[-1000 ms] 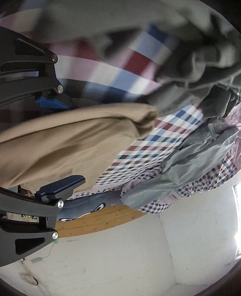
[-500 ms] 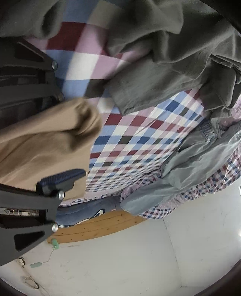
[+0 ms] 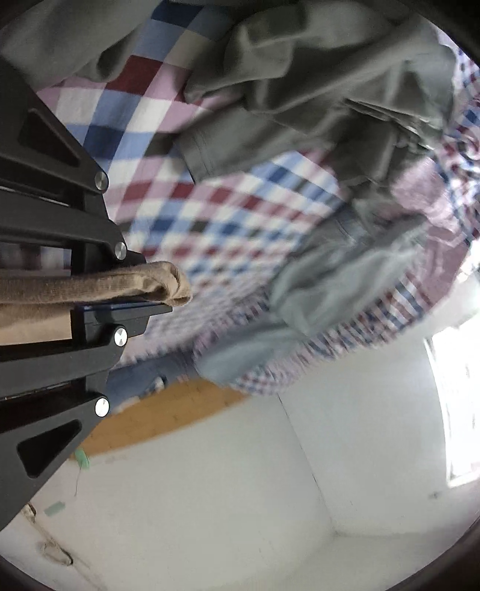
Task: Fold clothes
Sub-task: 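Lift the beige shirt with both grippers, holding its folded edge up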
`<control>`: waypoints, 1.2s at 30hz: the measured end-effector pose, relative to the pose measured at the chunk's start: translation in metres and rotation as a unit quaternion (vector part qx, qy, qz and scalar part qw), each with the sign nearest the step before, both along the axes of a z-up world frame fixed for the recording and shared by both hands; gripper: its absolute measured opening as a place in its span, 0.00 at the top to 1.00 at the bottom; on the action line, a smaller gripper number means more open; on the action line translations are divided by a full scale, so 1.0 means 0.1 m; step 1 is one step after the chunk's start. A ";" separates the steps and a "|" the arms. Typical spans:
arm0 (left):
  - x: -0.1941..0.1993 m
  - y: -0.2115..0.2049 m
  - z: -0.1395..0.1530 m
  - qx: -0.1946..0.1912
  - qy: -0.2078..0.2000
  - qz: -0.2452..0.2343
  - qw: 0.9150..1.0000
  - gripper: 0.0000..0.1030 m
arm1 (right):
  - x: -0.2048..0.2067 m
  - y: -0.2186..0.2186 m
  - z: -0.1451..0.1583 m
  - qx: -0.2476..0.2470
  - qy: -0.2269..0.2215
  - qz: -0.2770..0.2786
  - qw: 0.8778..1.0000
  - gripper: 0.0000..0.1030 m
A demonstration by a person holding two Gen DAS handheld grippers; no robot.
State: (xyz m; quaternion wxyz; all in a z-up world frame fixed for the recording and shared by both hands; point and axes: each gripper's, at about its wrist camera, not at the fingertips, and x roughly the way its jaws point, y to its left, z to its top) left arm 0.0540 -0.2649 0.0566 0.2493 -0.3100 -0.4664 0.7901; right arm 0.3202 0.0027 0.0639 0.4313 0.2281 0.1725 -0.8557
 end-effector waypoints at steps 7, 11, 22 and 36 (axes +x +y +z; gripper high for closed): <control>0.43 -0.36 0.38 0.080 0.088 0.029 0.992 0.96 | 0.36 -0.35 0.08 -0.026 -0.002 0.024 0.999 0.96; 0.50 -0.61 0.33 0.066 0.061 0.032 0.995 0.96 | 0.43 -0.53 0.07 -0.040 -0.018 0.018 0.999 0.96; 0.50 -0.46 0.39 0.000 0.031 0.033 0.999 0.96 | 0.27 -0.35 0.05 -0.082 -0.077 -0.029 0.993 0.96; 0.52 0.22 0.82 -0.091 0.024 0.020 0.995 0.96 | 0.26 0.42 0.18 -0.105 -0.072 -0.107 0.986 0.96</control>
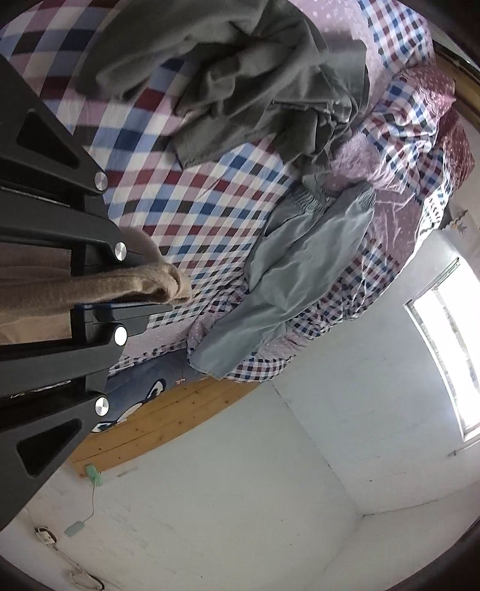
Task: Fold clothes
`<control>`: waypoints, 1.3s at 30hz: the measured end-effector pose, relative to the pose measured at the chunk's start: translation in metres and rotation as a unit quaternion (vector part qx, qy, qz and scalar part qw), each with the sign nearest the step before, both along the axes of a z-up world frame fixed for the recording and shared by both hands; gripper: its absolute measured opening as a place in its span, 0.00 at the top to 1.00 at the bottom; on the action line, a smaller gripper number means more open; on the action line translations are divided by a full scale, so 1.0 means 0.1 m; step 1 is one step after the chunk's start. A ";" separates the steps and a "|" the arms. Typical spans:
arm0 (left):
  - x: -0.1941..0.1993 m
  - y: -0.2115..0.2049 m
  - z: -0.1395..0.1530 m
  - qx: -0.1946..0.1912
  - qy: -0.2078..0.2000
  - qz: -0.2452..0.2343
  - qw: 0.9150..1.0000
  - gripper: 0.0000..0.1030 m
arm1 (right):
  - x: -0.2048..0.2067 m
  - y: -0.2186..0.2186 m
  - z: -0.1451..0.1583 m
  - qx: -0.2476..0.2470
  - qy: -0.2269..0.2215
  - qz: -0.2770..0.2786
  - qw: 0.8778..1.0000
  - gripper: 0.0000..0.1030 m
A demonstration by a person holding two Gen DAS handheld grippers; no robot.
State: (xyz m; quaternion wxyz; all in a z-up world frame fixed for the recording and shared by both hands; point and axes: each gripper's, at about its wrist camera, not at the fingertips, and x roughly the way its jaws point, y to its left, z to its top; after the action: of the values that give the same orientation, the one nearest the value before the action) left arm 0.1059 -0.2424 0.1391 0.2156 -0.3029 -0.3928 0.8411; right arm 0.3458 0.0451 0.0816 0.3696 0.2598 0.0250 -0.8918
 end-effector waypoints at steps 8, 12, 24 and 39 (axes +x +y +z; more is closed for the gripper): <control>-0.23 0.59 0.16 -0.005 -0.021 -0.018 1.000 0.96 | 0.04 0.44 0.13 -0.026 0.006 -0.037 0.999 0.97; -0.37 0.93 0.20 -0.005 -0.031 -0.026 0.999 0.96 | 0.02 0.73 0.14 -0.044 0.001 -0.059 0.997 0.98; -0.80 2.19 0.27 -0.049 -0.050 -0.067 0.995 0.96 | -0.11 1.64 0.04 -0.091 -0.029 -0.161 0.982 0.99; -1.44 3.50 -0.11 -0.113 -0.094 -0.105 0.984 0.96 | -0.36 2.47 -0.29 -0.133 -0.082 -0.278 0.948 0.99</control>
State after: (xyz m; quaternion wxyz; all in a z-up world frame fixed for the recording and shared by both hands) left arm -0.0385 0.1074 0.1284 0.2289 -0.4429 -0.2798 0.8205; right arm 0.3099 0.2921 0.0525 0.1391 0.2772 -0.1975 -0.9300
